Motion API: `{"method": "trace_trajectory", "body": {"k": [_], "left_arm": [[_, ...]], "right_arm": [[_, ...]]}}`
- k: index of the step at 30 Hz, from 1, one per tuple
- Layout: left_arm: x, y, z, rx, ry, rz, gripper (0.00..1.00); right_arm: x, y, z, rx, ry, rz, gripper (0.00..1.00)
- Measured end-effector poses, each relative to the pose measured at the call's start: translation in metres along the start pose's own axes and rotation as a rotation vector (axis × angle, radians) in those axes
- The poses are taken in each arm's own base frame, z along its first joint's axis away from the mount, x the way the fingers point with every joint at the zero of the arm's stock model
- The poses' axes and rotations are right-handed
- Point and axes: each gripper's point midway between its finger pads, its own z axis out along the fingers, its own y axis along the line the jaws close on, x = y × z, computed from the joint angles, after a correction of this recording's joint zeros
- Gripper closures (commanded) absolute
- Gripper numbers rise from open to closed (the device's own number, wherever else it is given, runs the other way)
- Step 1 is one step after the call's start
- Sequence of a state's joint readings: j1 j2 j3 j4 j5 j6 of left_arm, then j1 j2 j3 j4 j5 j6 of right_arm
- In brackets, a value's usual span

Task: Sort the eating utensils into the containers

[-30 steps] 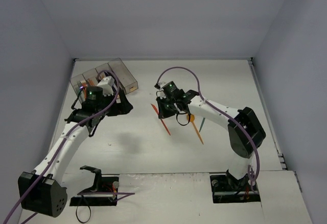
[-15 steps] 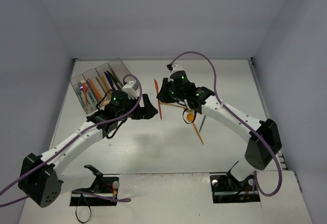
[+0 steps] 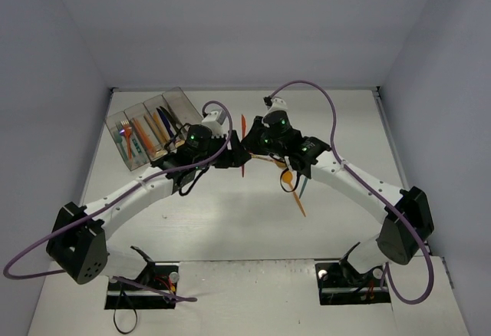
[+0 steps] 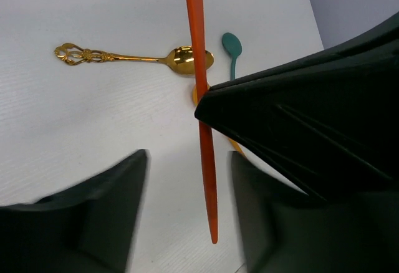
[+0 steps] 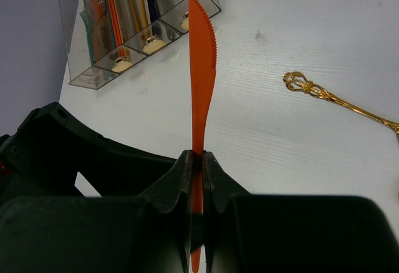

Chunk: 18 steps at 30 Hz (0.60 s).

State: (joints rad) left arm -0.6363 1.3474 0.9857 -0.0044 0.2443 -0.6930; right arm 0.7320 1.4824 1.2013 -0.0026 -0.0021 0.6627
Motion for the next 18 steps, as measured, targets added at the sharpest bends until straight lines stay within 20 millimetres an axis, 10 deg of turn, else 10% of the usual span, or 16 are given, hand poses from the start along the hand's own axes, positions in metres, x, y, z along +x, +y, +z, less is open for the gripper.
{"method": "trace_trajectory", "body": {"k": [4,9,18], "left_arm": [[0.002,-0.003,0.005,0.008,0.005,-0.013,0.99],[0.003,-0.006,0.006,0.007,0.004,-0.014,1.00],[-0.003,0.015,0.002,-0.085,-0.023,-0.030,1.00]], "right_arm": [[-0.002,-0.001,-0.003,0.001,-0.014,0.004,0.95],[0.000,-0.005,-0.003,0.012,-0.020,0.003,0.54],[0.000,-0.040,-0.007,0.081,-0.035,0.002,0.11]]}}
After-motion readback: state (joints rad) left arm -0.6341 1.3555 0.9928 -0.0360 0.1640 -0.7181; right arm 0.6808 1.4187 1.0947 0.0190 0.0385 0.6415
